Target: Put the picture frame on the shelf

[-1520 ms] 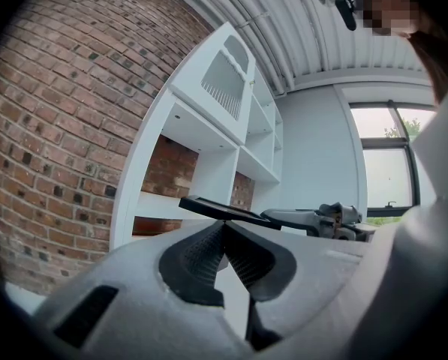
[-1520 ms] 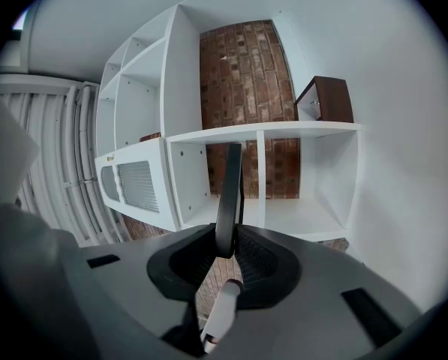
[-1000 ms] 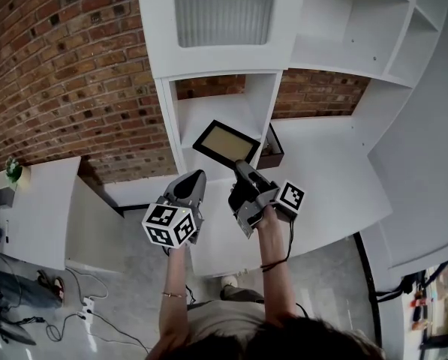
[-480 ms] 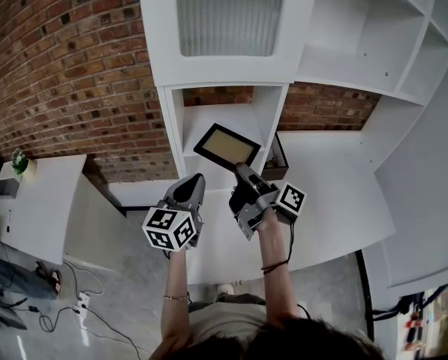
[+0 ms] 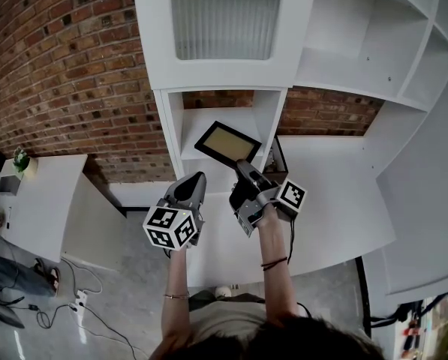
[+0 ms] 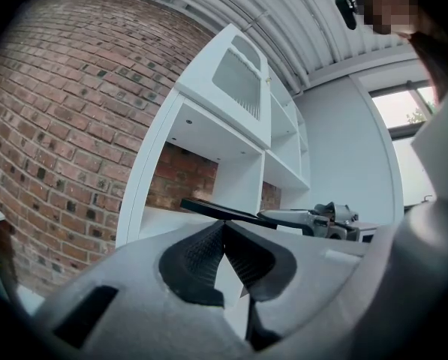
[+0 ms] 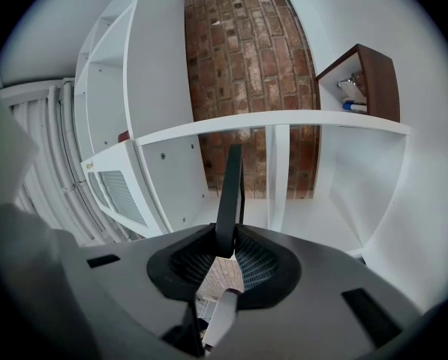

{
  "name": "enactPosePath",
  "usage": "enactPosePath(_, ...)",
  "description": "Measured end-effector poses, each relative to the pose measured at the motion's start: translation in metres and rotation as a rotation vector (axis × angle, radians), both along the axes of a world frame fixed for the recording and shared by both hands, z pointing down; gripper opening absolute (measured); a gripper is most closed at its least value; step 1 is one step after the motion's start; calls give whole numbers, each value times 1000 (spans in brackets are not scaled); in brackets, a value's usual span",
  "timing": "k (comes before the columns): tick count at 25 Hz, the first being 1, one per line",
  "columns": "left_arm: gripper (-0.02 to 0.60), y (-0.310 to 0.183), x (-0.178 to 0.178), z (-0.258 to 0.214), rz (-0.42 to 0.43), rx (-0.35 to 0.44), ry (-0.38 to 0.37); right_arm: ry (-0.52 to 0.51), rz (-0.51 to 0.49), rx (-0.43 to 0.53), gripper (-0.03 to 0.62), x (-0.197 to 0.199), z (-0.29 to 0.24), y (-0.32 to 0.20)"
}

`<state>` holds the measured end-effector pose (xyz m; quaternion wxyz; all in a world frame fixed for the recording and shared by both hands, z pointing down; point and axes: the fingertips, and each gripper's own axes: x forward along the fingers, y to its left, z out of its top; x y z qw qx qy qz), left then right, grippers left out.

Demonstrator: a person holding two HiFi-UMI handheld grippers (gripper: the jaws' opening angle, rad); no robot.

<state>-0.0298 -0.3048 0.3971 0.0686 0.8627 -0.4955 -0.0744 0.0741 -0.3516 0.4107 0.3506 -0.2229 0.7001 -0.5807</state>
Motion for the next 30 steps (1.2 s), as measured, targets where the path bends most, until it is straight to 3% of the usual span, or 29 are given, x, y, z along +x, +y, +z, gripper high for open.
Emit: enactPosePath(30, 11, -64, -11, 16, 28, -62, 5, -1, 0, -109, 72, -21, 17, -59)
